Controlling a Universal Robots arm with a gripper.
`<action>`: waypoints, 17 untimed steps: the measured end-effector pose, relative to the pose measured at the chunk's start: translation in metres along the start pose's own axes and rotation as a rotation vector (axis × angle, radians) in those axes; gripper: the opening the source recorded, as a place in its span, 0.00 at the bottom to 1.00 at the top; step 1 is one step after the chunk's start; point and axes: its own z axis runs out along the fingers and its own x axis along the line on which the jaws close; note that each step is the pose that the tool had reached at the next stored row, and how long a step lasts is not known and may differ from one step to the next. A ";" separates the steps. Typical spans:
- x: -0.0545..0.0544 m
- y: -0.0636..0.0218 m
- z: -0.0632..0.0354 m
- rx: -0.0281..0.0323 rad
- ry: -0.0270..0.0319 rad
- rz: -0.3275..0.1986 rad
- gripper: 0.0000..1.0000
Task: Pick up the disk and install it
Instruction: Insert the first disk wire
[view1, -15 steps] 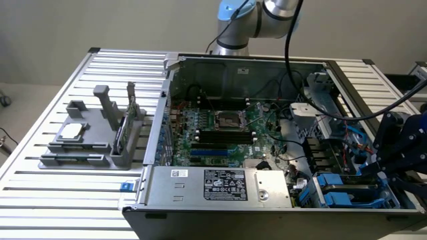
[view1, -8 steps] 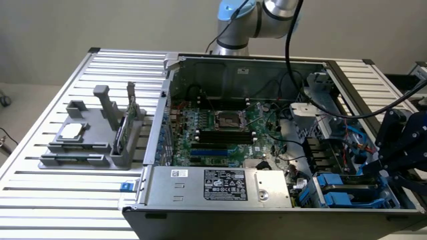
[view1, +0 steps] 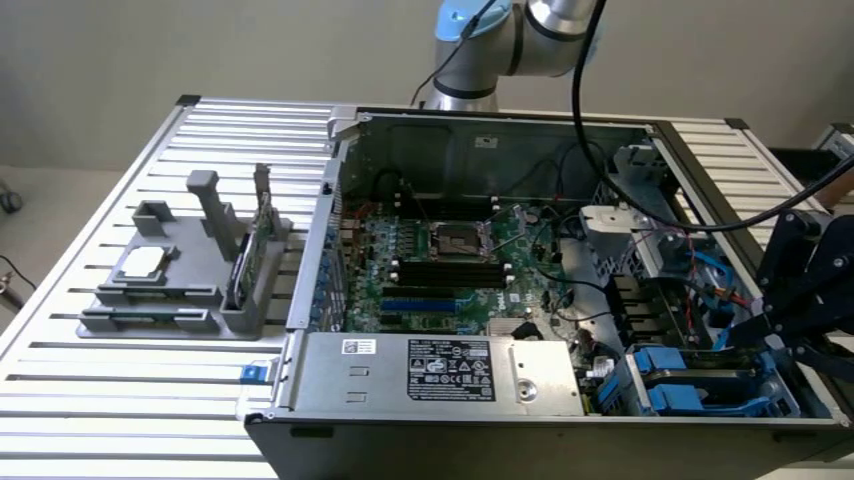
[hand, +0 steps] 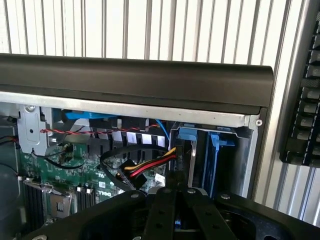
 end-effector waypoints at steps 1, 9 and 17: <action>0.000 0.0000 -0.0004 0.0000 -0.0003 0.000 0.18; -0.005 -0.0004 -0.0015 0.0003 0.0002 0.000 0.37; -0.015 -0.0009 -0.0002 -0.0001 0.0086 -0.001 0.37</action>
